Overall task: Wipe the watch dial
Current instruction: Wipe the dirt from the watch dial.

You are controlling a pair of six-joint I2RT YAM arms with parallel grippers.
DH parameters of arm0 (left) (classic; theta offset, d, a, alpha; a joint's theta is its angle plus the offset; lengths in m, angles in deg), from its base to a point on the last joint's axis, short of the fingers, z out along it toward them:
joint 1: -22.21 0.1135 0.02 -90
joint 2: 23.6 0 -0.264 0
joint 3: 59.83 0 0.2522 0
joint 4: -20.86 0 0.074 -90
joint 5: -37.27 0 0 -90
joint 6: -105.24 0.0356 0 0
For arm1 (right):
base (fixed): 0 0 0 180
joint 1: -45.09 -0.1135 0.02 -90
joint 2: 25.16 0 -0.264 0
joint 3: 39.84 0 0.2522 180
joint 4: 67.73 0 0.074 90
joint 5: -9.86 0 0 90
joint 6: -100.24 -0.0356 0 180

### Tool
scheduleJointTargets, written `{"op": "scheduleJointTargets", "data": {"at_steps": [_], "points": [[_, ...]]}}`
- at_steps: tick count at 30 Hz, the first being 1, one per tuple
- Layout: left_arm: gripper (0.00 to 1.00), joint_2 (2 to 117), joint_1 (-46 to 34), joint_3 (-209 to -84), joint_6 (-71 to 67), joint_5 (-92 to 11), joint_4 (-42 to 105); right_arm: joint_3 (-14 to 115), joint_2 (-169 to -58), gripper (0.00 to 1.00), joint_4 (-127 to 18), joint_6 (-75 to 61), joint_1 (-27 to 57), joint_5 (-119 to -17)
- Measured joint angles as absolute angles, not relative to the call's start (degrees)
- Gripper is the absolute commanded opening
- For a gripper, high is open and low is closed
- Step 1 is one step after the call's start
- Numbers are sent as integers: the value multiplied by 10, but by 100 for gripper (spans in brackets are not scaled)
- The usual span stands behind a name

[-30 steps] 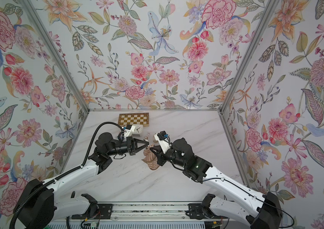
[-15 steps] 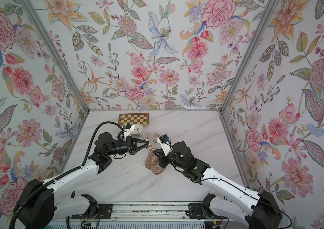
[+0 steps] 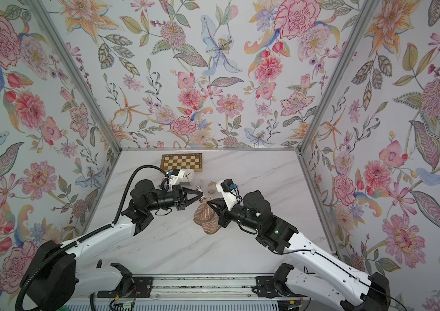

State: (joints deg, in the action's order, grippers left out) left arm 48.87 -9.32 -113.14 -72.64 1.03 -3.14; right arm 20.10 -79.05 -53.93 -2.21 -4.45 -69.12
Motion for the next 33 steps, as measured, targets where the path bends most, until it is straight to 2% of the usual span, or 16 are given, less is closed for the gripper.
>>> {"op": "scheduleJointTargets", "data": {"at_steps": [12, 17, 26, 33], "points": [[0, 487, -93, -1141, -726, 9, -25, 173, -887, 0, -592, -23, -38, -672], [0, 487, -93, -1148, -726, 11, -25, 169, -873, 0, -580, -22, -35, -673], [0, 496, -93, -1150, -726, 13, -27, 175, -777, 0, -541, -23, -40, -680], [0, 500, -93, -1150, -726, 14, -27, 197, -822, 0, -555, -16, -37, -682]]}}
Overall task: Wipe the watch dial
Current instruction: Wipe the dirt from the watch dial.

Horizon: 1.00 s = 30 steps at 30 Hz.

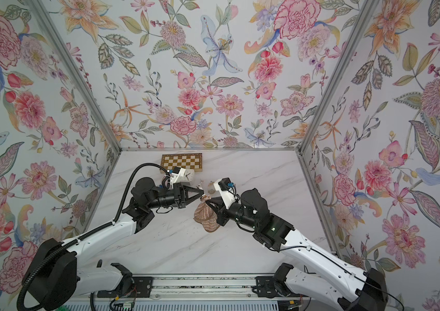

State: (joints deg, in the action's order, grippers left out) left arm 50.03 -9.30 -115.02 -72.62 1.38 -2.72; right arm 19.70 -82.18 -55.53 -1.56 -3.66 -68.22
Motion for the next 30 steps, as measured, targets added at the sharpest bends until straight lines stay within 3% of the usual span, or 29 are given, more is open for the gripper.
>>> {"op": "scheduleJointTargets", "data": {"at_steps": [9, 21, 30], "points": [[0, 500, -93, -1151, -725, 13, -25, 175, -879, 0, -572, -17, -18, -666], [0, 500, -89, -1154, -722, 24, -27, 199, -781, 0, -530, -18, -33, -673], [0, 500, -87, -1158, -722, 22, -26, 202, -865, 0, -561, -13, -14, -663]]}}
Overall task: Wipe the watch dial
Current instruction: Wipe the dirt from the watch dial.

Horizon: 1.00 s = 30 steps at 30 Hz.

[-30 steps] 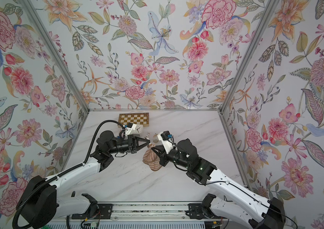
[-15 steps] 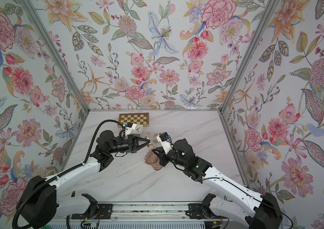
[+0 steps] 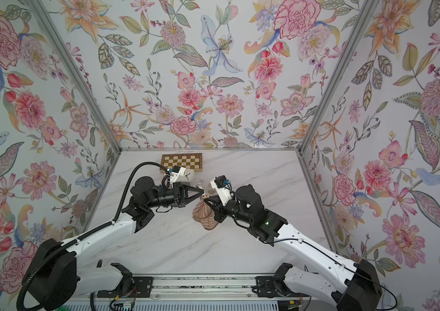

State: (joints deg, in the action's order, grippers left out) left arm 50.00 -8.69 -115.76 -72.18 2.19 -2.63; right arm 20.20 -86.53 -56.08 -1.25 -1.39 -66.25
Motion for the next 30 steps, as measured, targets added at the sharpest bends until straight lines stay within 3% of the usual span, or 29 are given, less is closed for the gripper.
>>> {"op": "scheduleJointTargets", "data": {"at_steps": [14, 30], "points": [[0, 505, -84, -1159, -722, 26, -32, 200, -783, 0, -535, -23, -16, -667], [0, 502, -79, -1159, -726, 28, -35, 161, -858, 0, -565, -33, 17, -668]]}}
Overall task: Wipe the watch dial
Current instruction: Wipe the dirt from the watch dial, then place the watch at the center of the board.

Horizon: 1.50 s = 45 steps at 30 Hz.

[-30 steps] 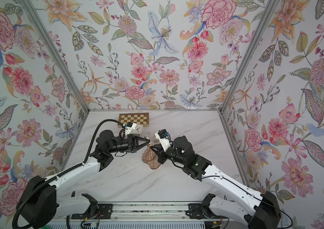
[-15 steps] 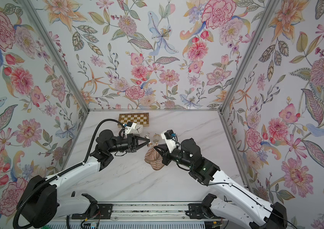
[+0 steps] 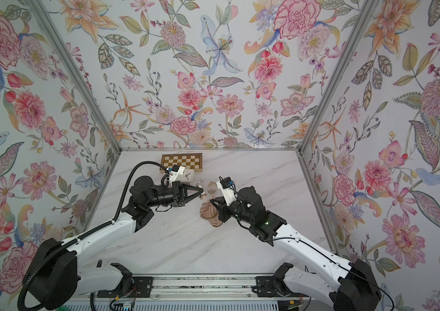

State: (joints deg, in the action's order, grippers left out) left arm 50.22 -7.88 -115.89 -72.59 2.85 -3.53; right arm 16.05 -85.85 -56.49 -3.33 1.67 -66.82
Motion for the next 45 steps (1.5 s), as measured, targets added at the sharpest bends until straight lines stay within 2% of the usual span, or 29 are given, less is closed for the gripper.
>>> {"op": "scheduleJointTargets", "data": {"at_steps": [7, 14, 22, 29, 35, 41, 45], "points": [[0, 504, -75, -1159, -727, 30, -40, 173, -797, 0, -548, -38, -6, -670], [0, 510, -74, -1159, -733, 31, -51, 198, -808, 0, -563, -35, -21, -671], [0, 510, -74, -1159, -738, 35, -56, 181, -889, 0, -598, -35, 9, -655], [0, 508, -73, -1159, -715, 36, -27, 143, -862, 0, -593, -38, 50, -654], [0, 510, -59, -1237, -548, -10, 233, 145, -778, 0, -552, -34, 107, -667], [0, 557, -58, -1369, -341, -124, 513, 168, -752, 0, -492, -20, 147, -693], [0, 630, -60, -1429, -232, -216, 670, 175, -746, 0, -471, -12, 160, -701]]}}
